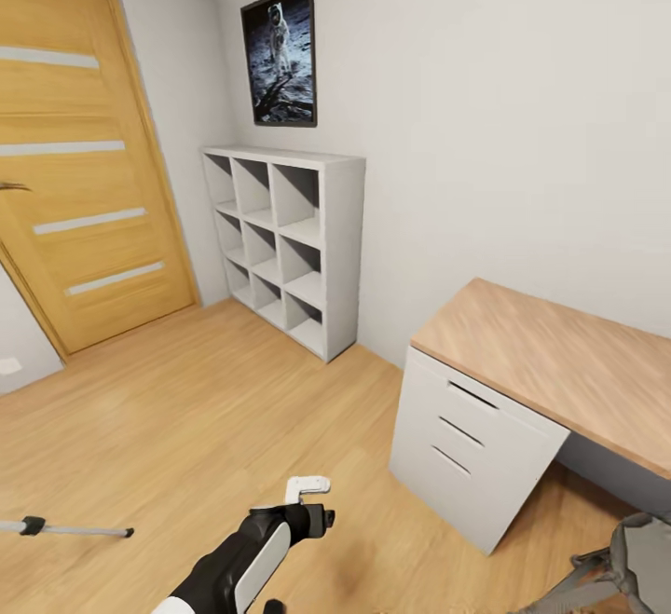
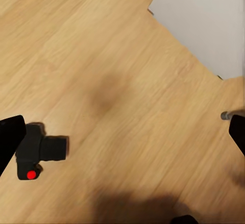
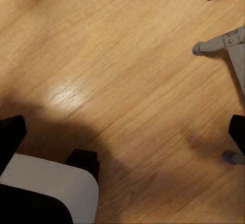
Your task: Attach the digital camera to the camera tripod in the bedroom.
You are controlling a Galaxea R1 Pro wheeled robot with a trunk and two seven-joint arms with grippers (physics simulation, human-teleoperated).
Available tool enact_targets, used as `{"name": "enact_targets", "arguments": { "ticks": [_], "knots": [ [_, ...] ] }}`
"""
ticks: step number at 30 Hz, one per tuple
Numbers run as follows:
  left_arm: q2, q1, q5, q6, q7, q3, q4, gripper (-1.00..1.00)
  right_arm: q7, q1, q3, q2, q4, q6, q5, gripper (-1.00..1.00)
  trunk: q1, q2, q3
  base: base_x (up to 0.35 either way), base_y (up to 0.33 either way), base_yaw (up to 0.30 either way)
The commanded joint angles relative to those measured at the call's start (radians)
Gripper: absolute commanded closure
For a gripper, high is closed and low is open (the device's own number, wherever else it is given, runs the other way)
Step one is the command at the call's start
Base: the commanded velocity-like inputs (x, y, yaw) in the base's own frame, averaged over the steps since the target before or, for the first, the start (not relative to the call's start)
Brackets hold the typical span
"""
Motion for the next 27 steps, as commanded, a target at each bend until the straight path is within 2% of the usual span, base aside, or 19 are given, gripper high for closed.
{"name": "enact_targets", "arguments": {
  "ticks": [1, 2, 4, 7, 18, 27],
  "knots": [
    [0.001, -0.001, 0.011, 0.002, 0.012, -0.004, -0.001, -1.00, 0.008, 0.025, -0.002, 0.000, -0.051, 0.016, 0.000, -1.00, 0.000, 0.000, -0.001, 0.000, 0.000, -0.269],
    [0.004, -0.001, 0.014, 0.002, 0.033, -0.004, -0.002, -1.00, 0.018, 0.101, -0.019, -0.001, -0.212, 0.143, 0.001, -1.00, 0.000, 0.000, -0.001, 0.000, 0.000, -0.269],
    [0.005, 0.000, 0.015, 0.002, 0.045, -0.004, -0.003, -1.00, 0.021, 0.128, -0.042, -0.001, -0.270, 0.225, 0.002, -1.00, 0.000, 0.000, -0.001, 0.000, 0.000, -0.254],
    [0.005, 0.000, 0.016, 0.006, 0.053, -0.004, -0.003, -1.00, 0.024, 0.144, -0.060, -0.001, -0.301, 0.275, 0.003, -1.00, 0.000, 0.000, -0.001, 0.000, 0.011, -0.158],
    [0.011, 0.005, 0.011, 0.013, 0.059, -0.006, -0.006, -1.00, 0.029, 0.151, -0.068, -0.002, -0.261, 0.306, 0.008, -1.00, 0.000, 0.000, -0.001, 0.052, 0.110, -0.034],
    [0.054, -0.007, 0.007, 0.072, 0.060, -0.008, -0.006, -1.00, 0.029, 0.151, -0.068, -0.001, -0.257, 0.308, 0.038, -1.00, 0.000, 0.000, -0.001, 0.026, 0.033, -0.003]
  ]
}}
